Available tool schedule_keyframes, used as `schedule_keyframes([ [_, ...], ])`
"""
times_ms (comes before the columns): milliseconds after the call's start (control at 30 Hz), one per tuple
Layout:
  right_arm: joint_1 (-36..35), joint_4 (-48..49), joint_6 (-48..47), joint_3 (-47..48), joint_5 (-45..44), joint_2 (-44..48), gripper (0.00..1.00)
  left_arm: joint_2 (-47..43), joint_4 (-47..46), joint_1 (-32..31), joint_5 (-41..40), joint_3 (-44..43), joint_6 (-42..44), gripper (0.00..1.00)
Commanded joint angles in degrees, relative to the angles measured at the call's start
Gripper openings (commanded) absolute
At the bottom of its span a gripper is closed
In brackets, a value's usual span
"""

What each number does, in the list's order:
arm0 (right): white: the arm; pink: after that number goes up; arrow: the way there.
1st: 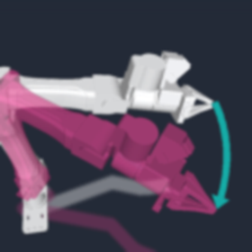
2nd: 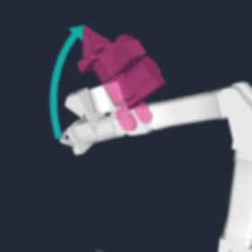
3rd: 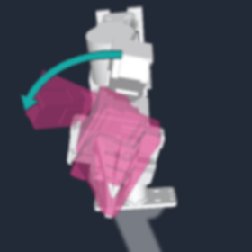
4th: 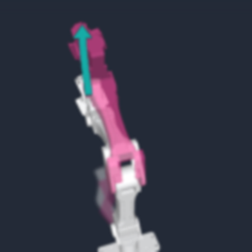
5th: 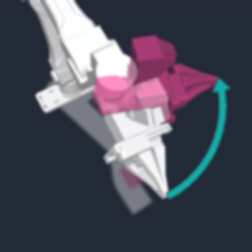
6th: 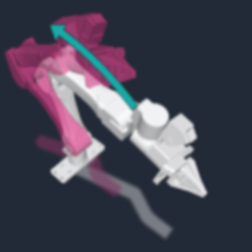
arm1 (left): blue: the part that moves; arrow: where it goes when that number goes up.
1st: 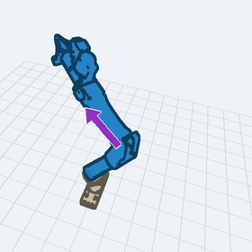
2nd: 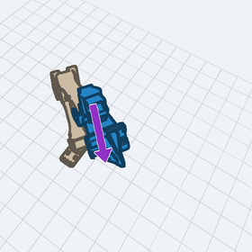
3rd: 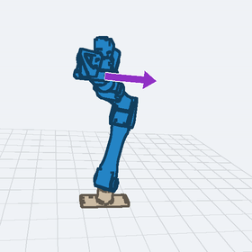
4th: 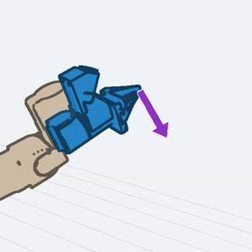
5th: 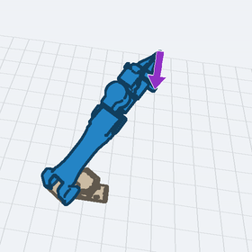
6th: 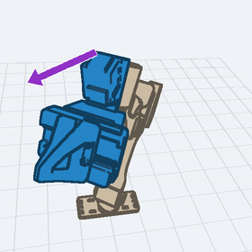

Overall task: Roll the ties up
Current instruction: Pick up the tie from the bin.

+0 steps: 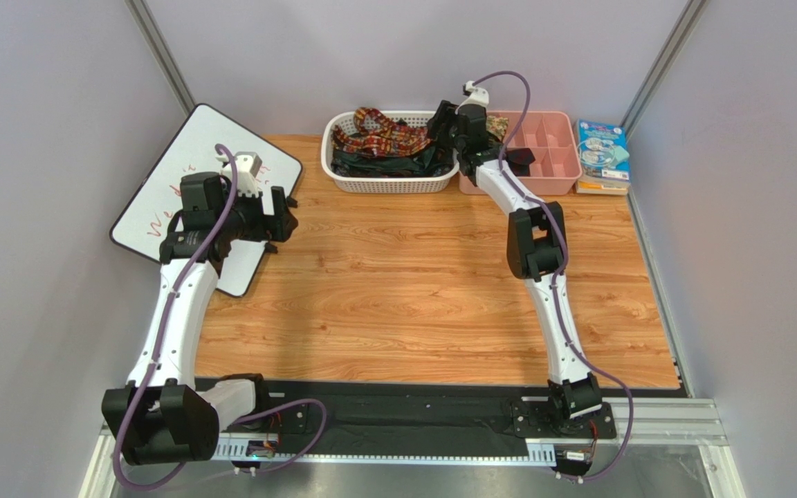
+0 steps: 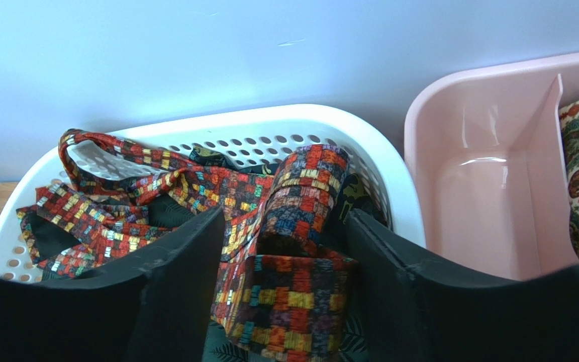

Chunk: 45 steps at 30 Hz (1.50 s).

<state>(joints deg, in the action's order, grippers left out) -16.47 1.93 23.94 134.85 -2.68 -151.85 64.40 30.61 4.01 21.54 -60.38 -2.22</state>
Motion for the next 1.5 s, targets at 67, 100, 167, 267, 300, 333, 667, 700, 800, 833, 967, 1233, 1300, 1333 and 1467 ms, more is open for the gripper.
schedule_keyframes([
  [67, 0.03, 1.23, -0.92, 2.35, -0.84, -1.96, 0.54, 0.81, -1.87, 0.12, -1.15, -1.41, 0.02, 1.00],
  [100, 0.03, 1.40, -0.83, 2.52, -0.49, -1.96, 0.49, 0.99, -1.96, 0.12, -1.41, -1.41, 0.02, 0.99],
  [167, -0.05, 1.41, -1.18, 3.23, 0.82, -1.96, 0.34, 1.08, -1.96, 0.12, -1.59, -1.49, 0.02, 0.99],
  [267, -0.14, 1.67, -1.71, 3.41, 3.89, -1.08, 0.15, 0.81, -1.87, 0.12, -1.94, -1.67, 0.20, 1.00],
  [300, -0.23, 1.93, -2.23, 3.32, 4.60, -0.03, 0.09, 0.64, -1.70, 0.12, -1.94, -1.76, 0.28, 1.00],
  [333, -0.23, 2.11, -2.41, 3.32, 5.13, 0.50, 0.04, 0.55, -1.61, 0.12, -1.94, -1.85, 0.28, 1.00],
  [667, -1.54, 0.88, -1.97, 1.65, 13.92, 14.90, 0.00, -1.38, -2.48, 0.12, -0.45, -2.02, -1.21, 0.99],
  [700, -1.90, -0.25, -1.97, 1.65, 14.45, 16.14, 0.00, -1.73, -2.75, 0.21, -0.53, -1.94, -1.30, 0.99],
  [800, -3.92, -3.32, -2.41, 1.47, 16.04, 20.88, 0.00, -3.23, -2.92, 0.12, -0.71, -1.85, -1.30, 1.00],
  [833, -4.36, -3.95, -2.67, 1.30, 16.73, 23.33, 0.00, -3.58, -2.84, 0.12, -0.88, -1.76, -1.30, 0.99],
  [967, -7.34, -7.55, -1.80, 1.30, 17.09, 29.31, 0.00, -6.03, -2.31, 0.21, -1.33, -1.93, -0.95, 0.99],
  [1233, -9.02, -16.94, 0.49, -1.34, 16.91, 43.38, 0.00, -10.17, -0.29, 0.21, 1.39, -2.46, -1.65, 1.00],
  [1300, -9.11, -18.62, 0.93, -2.39, 17.87, 47.42, 0.00, -10.70, 0.06, 0.21, 2.01, -2.55, -1.82, 0.99],
  [1333, -9.54, -19.94, 0.93, -4.48, 18.06, 48.66, 0.00, -11.14, 0.24, 0.21, 2.71, -2.46, -1.91, 1.00],
  [1467, -10.07, -21.44, 2.60, -14.39, 18.41, 56.56, 0.00, -12.28, 1.38, 0.21, 5.17, -2.29, -0.77, 0.99],
])
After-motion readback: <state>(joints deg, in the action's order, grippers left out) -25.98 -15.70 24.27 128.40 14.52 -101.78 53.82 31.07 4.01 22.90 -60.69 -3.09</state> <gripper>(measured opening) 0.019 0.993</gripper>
